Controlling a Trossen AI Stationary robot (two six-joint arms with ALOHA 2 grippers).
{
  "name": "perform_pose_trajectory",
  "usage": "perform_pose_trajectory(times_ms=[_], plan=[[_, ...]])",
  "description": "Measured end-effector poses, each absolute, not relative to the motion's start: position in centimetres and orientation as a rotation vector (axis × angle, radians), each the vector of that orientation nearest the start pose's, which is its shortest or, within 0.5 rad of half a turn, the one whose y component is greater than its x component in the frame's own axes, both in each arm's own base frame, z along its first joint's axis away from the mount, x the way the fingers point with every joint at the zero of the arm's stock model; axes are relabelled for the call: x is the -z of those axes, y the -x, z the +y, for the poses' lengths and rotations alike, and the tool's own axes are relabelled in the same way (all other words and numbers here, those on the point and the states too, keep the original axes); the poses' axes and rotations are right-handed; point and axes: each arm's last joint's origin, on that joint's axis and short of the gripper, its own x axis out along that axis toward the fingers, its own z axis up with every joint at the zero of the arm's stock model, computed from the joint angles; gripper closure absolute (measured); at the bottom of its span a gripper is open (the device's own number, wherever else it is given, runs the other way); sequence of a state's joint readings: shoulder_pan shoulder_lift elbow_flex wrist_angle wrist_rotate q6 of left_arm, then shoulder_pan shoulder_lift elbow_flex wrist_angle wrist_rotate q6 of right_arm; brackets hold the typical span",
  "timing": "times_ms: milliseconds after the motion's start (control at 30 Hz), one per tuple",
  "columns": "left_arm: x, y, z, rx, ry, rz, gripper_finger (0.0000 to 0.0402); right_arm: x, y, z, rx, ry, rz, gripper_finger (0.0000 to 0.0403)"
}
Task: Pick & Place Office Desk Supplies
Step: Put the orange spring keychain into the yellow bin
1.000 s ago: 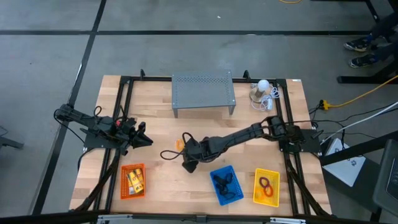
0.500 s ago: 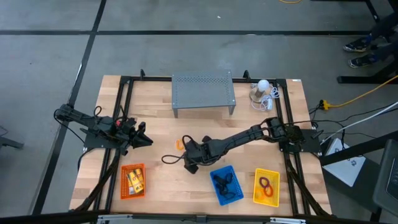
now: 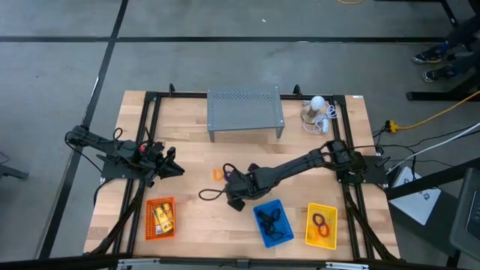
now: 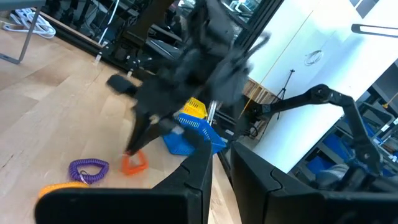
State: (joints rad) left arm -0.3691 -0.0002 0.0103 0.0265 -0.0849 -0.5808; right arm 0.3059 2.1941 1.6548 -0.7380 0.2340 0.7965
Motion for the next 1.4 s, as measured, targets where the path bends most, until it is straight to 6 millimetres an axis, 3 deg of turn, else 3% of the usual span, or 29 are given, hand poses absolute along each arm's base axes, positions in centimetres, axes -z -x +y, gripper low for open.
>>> perform_pose_trajectory(times_ms=[233,367,600,833,1100,1400], plan=[[-17.0,-9.1,-3.3,0.287,0.585,0.048,0.0347,-22.0,-40.7,13.8,0.401,-0.347,0.971,0.0396],[-16.9,-9.1,-3.3,0.287,0.585,0.048,0.0347,-26.6,-38.6,14.4,0.373,-0.359,0.874,0.0396],[-16.9,-9.1,-3.3,0.286,0.585,0.049,0.0347,-31.1,-31.6,15.1,0.553,-0.344,0.922,0.0395],[-16.9,-9.2,-3.3,0.285,0.584,0.052,0.0347,-31.9,-24.5,17.3,0.8,-0.37,1.077,0.0395],[-16.9,-9.2,-3.3,0.285,0.584,0.052,0.0347,-30.6,-20.5,22.7,0.784,-0.523,1.151,0.0394],[-16.9,-9.2,-3.3,0.285,0.584,0.052,0.0347,-29.4,-15.6,27.2,0.848,-0.643,1.177,0.0394]])
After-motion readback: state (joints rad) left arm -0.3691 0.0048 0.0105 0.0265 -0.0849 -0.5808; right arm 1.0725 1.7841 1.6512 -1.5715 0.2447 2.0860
